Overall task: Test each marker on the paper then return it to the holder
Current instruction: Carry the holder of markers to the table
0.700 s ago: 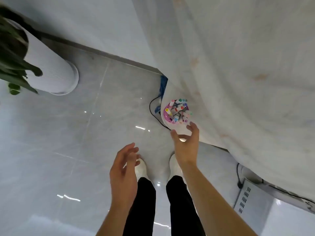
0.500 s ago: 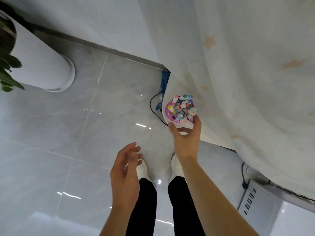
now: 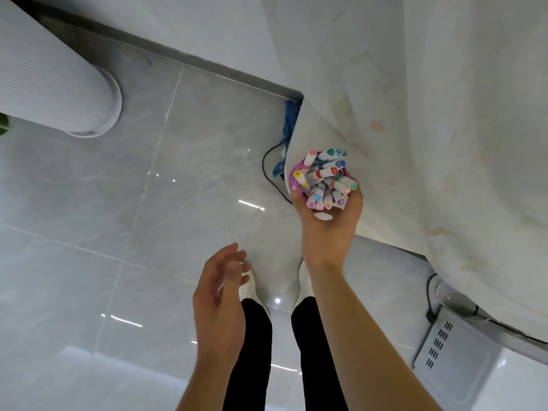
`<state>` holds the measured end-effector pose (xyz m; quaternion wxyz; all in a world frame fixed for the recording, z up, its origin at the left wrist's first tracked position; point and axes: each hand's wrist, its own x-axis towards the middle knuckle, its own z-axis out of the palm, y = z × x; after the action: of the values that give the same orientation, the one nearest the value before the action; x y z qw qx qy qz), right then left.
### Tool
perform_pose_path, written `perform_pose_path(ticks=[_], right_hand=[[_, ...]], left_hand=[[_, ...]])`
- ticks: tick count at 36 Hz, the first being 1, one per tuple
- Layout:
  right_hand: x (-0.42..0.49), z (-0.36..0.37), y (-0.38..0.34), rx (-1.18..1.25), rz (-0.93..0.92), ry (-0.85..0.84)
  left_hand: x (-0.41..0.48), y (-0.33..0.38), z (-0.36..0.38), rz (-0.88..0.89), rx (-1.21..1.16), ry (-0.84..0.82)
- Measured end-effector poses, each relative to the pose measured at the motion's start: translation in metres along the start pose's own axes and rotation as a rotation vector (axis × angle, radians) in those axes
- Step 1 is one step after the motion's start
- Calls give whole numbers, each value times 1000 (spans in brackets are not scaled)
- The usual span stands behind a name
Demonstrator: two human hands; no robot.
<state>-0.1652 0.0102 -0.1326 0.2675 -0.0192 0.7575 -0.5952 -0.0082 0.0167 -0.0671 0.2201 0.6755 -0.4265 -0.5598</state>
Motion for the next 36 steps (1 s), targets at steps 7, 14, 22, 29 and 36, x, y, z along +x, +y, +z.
perform_pose_path(ticks=[7, 14, 22, 29, 36], right_hand=[[-14, -19, 5, -46, 24, -72], [-33, -43, -23, -177, -27, -157], [-76, -80, -90, -265, -40, -274], [-111, -104, -137, -328, -38, -440], [-141, -102, -193, -367, -154, -606]], left_hand=[[-5, -1, 2, -7, 16, -3], [-15, 15, -5, 7, 22, 10], [-53, 62, -40, 2, -9, 71], [-105, 96, -76, -12, -93, 179], [-159, 115, -108, -1, -164, 269]])
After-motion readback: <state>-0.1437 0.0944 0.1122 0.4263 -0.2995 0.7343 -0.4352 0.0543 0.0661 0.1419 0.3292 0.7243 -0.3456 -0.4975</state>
